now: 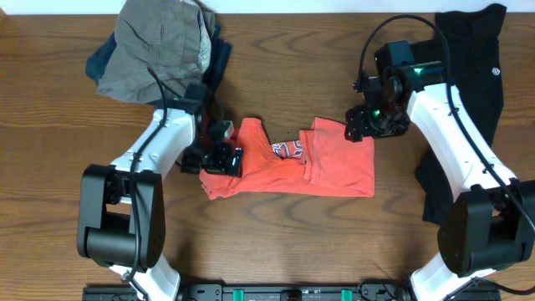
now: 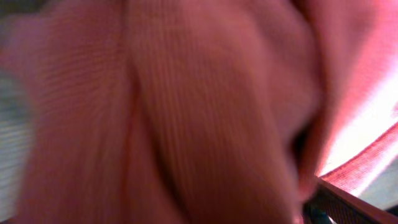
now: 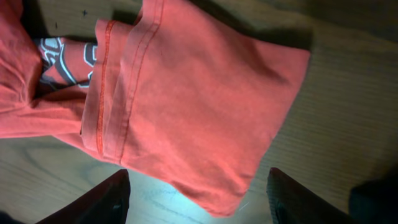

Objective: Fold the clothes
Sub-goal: 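Push the folded t-shirt together with both grippers toward the center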

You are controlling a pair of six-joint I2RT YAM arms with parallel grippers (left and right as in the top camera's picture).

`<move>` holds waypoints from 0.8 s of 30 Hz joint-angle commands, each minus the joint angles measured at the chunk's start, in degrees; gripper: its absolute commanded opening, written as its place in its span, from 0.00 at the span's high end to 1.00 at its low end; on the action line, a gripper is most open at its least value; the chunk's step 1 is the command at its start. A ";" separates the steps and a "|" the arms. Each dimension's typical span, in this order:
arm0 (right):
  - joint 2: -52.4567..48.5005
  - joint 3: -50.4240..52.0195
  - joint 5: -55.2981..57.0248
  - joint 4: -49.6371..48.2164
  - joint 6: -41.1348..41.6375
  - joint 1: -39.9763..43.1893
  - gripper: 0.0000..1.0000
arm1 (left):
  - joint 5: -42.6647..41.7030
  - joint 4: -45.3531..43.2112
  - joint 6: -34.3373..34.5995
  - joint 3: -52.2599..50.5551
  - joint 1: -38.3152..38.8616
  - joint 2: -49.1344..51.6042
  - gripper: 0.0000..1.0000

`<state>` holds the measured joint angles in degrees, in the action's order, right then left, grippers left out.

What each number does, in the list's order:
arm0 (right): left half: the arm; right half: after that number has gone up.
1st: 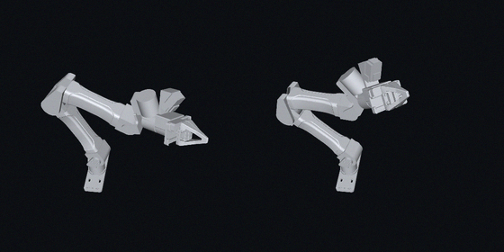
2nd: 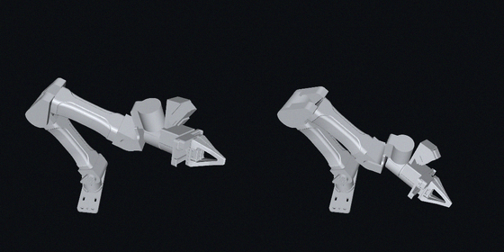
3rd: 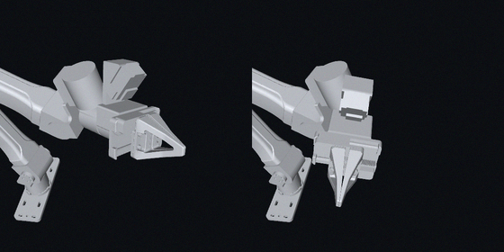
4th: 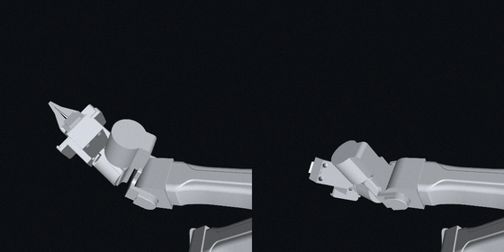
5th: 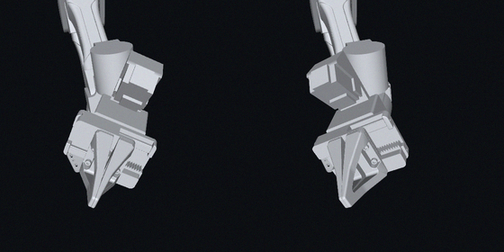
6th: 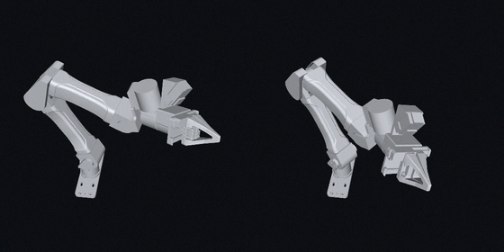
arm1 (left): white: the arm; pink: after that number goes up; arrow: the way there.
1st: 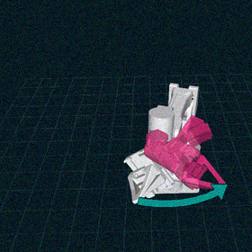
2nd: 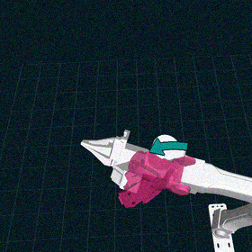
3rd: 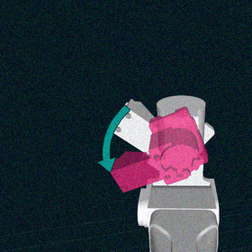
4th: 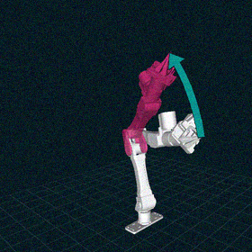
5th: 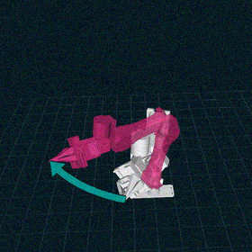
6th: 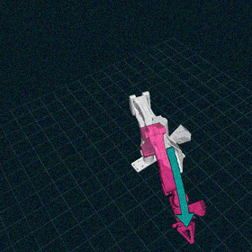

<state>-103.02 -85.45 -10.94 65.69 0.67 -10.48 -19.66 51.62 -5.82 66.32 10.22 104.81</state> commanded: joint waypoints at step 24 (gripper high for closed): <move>1.01 9.33 -5.55 -10.56 8.72 -0.59 0.99 | -3.45 -0.92 0.50 2.34 -4.90 -8.72 0.94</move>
<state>-102.94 -80.09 -12.93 57.28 5.82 -10.46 -26.20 49.34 -5.32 65.12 5.56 100.03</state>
